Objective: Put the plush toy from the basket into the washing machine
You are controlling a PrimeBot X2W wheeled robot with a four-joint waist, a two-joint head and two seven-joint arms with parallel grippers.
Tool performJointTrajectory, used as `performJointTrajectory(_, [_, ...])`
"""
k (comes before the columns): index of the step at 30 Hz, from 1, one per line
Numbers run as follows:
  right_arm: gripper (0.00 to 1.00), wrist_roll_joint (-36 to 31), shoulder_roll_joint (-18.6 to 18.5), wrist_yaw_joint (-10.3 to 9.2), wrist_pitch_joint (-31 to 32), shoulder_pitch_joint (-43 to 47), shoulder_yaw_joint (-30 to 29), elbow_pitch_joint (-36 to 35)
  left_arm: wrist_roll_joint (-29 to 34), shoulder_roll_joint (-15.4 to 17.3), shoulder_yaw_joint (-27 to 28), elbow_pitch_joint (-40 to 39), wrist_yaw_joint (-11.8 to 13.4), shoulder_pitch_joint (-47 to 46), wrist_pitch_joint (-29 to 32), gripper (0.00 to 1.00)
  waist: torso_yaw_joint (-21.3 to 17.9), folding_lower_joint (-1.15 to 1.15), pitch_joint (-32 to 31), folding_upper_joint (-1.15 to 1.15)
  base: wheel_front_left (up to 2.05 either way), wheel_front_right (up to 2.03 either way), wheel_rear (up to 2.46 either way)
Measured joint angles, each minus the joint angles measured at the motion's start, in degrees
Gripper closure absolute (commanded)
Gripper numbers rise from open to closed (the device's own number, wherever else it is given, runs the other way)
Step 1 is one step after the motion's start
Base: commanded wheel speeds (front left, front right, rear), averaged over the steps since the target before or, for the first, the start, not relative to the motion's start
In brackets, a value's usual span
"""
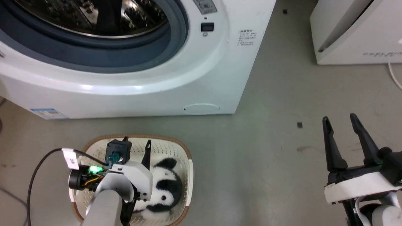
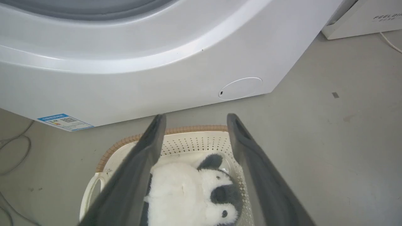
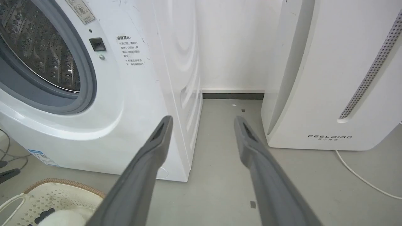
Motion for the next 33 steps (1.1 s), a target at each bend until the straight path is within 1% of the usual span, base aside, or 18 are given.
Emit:
performJointTrajectory(7, [0.0, 1.0, 0.0, 0.0, -0.9, -1.9, -1.1, -1.3, -0.8, 1.0, -0.7, 4.2, 0.0, -4.1, 0.9, 0.0, -0.2, 0.0, 5.9, 0.0, 0.0, 0.0, 0.0])
performJointTrajectory(15, [0.0, 2.2, 0.0, 0.0, -1.8, -3.1, -1.7, -3.3, -1.0, 2.4, -2.1, 8.9, -0.3, -7.2, 3.8, 0.0, -0.6, 0.01, 11.4, 0.0, 0.0, 0.0, 0.0])
performJointTrajectory(22, [0.0, 3.0, 0.0, 0.0, -2.6, -4.5, -1.9, -5.3, -1.6, 2.4, -3.3, 13.0, -0.7, -10.8, 6.6, 0.0, -0.4, 0.0, 15.7, 0.0, 0.0, 0.0, 0.0])
performJointTrajectory(33, [0.0, 4.7, 0.0, 0.0, -4.0, -6.4, -2.8, -8.1, -2.6, 2.3, -5.1, 19.4, -0.8, -16.5, 7.7, 0.0, -0.2, 0.0, 22.4, 0.0, 0.0, 0.0, 0.0])
